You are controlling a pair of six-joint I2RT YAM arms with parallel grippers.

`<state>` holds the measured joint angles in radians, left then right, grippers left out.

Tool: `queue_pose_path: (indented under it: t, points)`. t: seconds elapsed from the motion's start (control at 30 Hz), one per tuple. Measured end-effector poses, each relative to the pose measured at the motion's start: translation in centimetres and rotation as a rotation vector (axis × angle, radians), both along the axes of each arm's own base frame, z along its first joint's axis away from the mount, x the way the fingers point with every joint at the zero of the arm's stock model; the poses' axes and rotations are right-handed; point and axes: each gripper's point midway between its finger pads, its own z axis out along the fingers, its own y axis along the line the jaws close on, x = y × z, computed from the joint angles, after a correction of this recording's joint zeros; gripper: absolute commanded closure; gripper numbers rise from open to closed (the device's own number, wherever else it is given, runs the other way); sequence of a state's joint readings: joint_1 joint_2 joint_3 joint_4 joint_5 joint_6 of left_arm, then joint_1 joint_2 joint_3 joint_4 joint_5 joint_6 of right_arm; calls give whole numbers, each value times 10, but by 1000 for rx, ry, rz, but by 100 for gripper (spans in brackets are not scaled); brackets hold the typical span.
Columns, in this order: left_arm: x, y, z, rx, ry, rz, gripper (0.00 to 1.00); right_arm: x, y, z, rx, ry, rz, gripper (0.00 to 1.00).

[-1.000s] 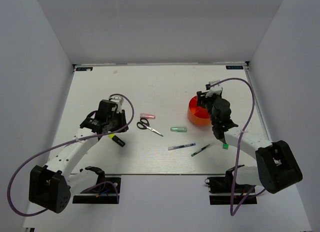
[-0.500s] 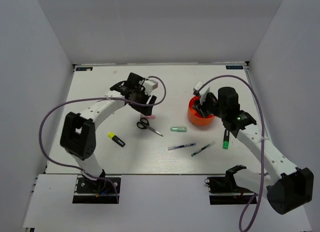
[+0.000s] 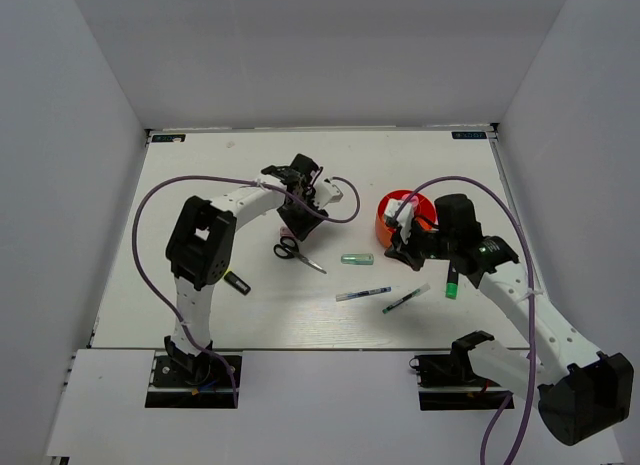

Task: Sort the stationery into containers
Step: Pick up the stationery from the center of the board.

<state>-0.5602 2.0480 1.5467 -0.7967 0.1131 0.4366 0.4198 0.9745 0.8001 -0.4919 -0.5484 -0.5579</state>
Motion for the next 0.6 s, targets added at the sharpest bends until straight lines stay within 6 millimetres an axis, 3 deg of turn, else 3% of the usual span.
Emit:
queue_pose_path:
  t: [0.27,0.37,0.5,0.6]
  points:
    - [11,3,-15,37,-24,-21,31,-2,-1,-7,-18,22,14,100]
    - [13,2,-16,36,-30,-23,39,-3,-1,-9,-24,31,16,100]
    - [15,2,-17,36,-49,-21,72,-4,-1,-11,-27,37,16,100]
    - [17,3,-17,51,-78,-25,85,-4,-1,-11,-28,39,16,100]
